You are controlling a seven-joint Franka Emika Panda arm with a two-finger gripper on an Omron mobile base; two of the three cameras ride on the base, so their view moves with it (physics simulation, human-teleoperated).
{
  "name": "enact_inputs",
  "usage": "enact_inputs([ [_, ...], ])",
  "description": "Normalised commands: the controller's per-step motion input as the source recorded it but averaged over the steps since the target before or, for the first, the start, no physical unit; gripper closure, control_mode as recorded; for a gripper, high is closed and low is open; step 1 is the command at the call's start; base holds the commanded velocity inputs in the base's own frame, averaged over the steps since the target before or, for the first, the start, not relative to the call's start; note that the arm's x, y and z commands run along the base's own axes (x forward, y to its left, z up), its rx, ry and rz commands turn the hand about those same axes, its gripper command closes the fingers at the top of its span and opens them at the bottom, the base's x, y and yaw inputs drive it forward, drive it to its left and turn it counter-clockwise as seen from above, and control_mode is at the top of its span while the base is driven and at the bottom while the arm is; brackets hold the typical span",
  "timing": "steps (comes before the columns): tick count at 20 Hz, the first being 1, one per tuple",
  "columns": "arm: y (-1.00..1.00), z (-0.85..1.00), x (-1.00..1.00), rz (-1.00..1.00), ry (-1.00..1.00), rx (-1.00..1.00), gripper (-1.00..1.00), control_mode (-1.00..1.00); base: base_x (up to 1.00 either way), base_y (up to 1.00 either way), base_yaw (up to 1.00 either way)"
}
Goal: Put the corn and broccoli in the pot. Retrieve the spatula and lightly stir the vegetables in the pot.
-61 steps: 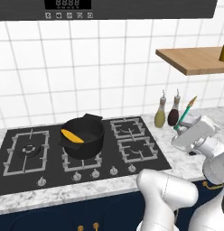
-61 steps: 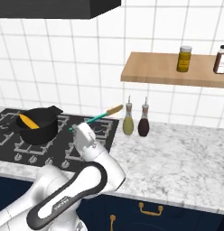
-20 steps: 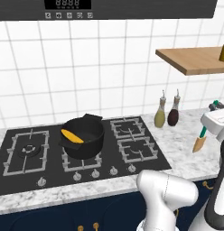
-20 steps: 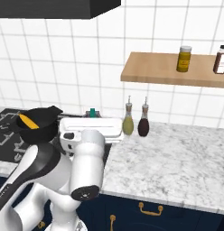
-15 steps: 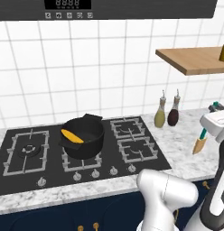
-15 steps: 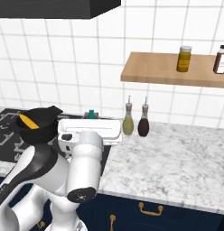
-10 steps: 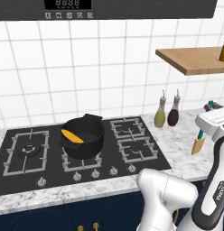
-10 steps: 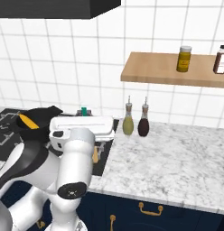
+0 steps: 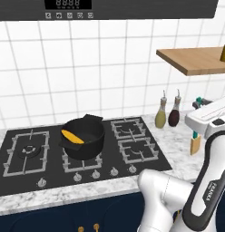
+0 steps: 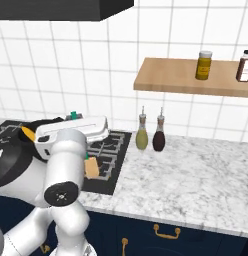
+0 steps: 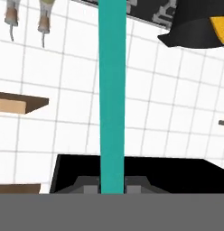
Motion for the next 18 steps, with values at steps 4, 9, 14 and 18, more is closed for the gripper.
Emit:
enact_inputs([
  [4, 0.77, 0.00, -0.07, -0.04, 0.00, 0.32, 1.00, -1.00, 0.00, 0.00, 0.00],
  [9, 0.15, -0.02, -0.02, -0.01, 0.00, 0.08, 1.00, 1.00, -0.22, 0.49, -0.03],
  [14, 0.00, 0.00, 0.00, 0.00, 0.00, 0.00, 1.00, 1.00, -0.34, 0.98, -0.06],
  [18, 0.00, 0.00, 0.00, 0.00, 0.00, 0.00, 1.00, 1.00, -0.34, 1.00, -0.08],
])
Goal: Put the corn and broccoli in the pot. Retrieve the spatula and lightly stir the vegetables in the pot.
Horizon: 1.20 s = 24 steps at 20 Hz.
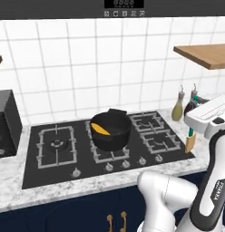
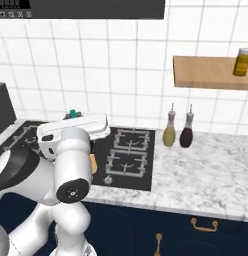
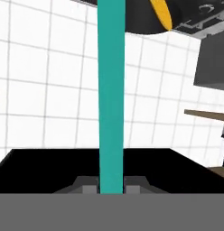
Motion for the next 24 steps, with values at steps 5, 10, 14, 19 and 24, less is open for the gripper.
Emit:
enact_inputs([
  [5, 0.00, 0.00, 0.00, 0.00, 0.00, 0.00, 1.00, 1.00, -0.76, 1.00, -0.01],
  [10, 0.00, 0.00, 0.00, 0.00, 0.00, 0.00, 1.00, 1.00, -0.27, 0.82, 0.00],
  [14, 0.00, 0.00, 0.00, 0.00, 0.00, 0.00, 1.00, 1.00, 0.78, 0.12, 0.00],
  [19, 0.00, 0.00, 0.00, 0.00, 0.00, 0.00, 1.00, 1.00, 1.00, 0.00, 0.00],
  [24, 0.00, 0.00, 0.00, 0.00, 0.00, 0.00, 1.00, 1.00, 1.00, -0.83, 0.13],
])
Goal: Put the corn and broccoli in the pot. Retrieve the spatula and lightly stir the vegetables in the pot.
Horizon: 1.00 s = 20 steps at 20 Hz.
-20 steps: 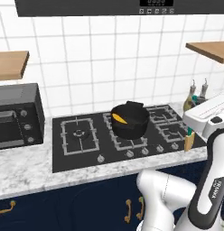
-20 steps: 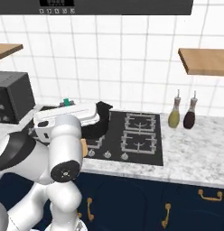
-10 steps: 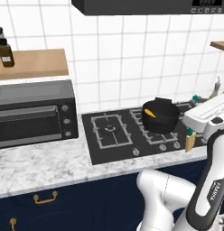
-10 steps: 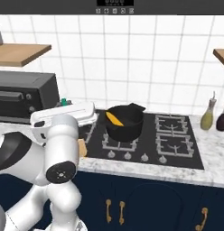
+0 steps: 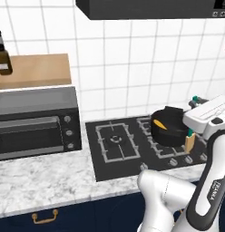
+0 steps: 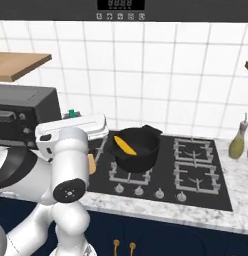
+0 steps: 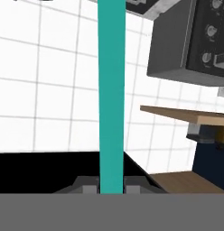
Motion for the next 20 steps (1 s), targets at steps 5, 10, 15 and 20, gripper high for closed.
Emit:
enact_inputs([
  [5, 0.00, 0.00, 0.00, 0.00, 0.00, 0.00, 1.00, 1.00, 0.04, -0.92, 0.24],
  [10, 0.00, 0.00, 0.00, 0.00, 0.00, 0.00, 1.00, 1.00, 0.28, -1.00, 0.00],
  [15, 0.00, 0.00, 0.00, 0.00, 0.00, 0.00, 1.00, 1.00, 1.00, -0.84, 0.00],
  [20, -0.90, 0.00, 1.00, 0.00, 0.01, 0.27, 1.00, -1.00, 0.00, 0.00, 0.00],
])
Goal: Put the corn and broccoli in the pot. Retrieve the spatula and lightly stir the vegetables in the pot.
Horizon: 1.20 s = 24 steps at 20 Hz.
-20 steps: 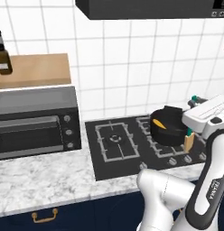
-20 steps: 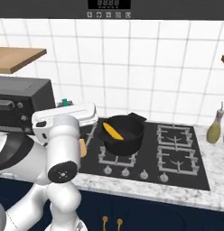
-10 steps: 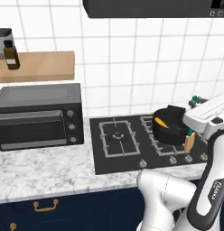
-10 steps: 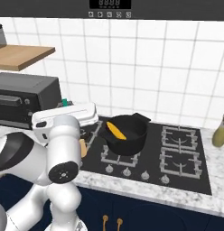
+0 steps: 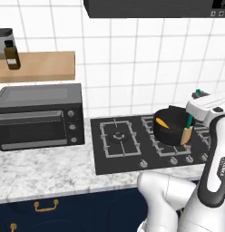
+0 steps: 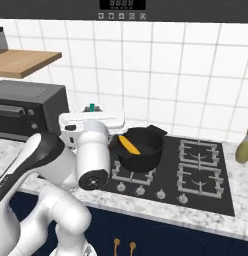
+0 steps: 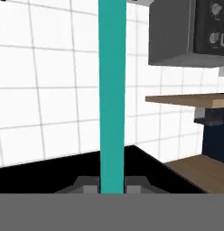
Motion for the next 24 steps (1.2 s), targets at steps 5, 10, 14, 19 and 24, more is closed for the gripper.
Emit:
enact_inputs([
  [5, -0.48, 0.09, 0.99, -0.09, 0.00, 0.11, 1.00, -1.00, 0.00, 0.00, 0.00],
  [10, -0.09, -0.02, 0.73, -0.36, 0.00, 0.00, 1.00, -1.00, 0.00, 0.00, 0.00],
  [14, -0.19, -0.22, 0.60, -0.34, 0.00, 0.11, 1.00, -1.00, 0.00, 0.00, 0.00],
  [19, -0.40, -0.06, 0.11, -0.11, 0.00, 0.23, 1.00, -1.00, 0.00, 0.00, 0.00],
  [24, -0.20, 0.00, 0.00, -0.11, 0.00, 0.01, 1.00, -1.00, 0.00, 0.00, 0.00],
])
